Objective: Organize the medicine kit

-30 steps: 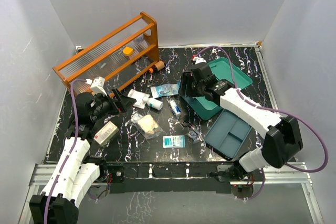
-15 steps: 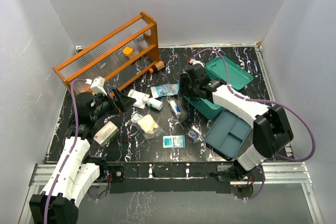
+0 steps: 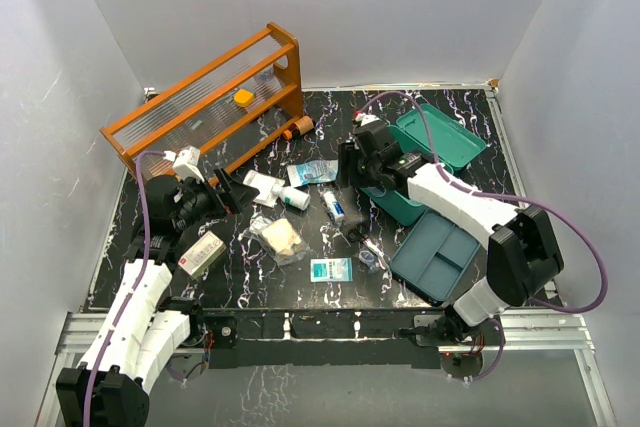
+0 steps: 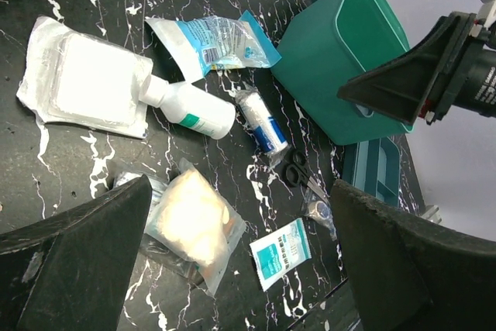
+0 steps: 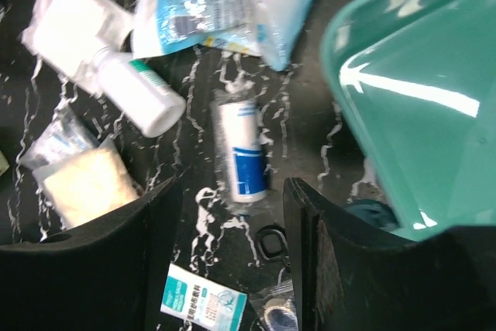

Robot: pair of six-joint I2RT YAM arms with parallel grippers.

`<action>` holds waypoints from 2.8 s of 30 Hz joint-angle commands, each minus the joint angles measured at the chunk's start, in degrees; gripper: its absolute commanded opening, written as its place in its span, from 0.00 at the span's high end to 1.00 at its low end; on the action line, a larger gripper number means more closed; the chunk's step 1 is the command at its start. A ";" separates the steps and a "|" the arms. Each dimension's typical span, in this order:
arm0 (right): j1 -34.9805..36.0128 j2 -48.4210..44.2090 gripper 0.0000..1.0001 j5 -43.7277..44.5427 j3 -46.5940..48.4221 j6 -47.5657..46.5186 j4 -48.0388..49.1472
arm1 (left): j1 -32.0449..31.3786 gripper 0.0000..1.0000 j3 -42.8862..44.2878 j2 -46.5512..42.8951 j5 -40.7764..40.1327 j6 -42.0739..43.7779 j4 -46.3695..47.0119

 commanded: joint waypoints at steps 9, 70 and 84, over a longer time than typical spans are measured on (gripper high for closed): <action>9.26 11.11 0.44 2.73 10.31 -9.37 9.24 | -0.22 0.01 4.24 -1.99 -6.76 1.22 -4.79; 13.30 9.20 0.61 3.53 14.11 3.98 14.79 | -0.22 0.01 6.82 -5.16 -2.82 -0.06 -12.51; 5.27 -23.95 0.58 16.29 -4.12 11.35 0.37 | -0.22 0.01 7.34 -7.96 5.12 -2.70 -12.43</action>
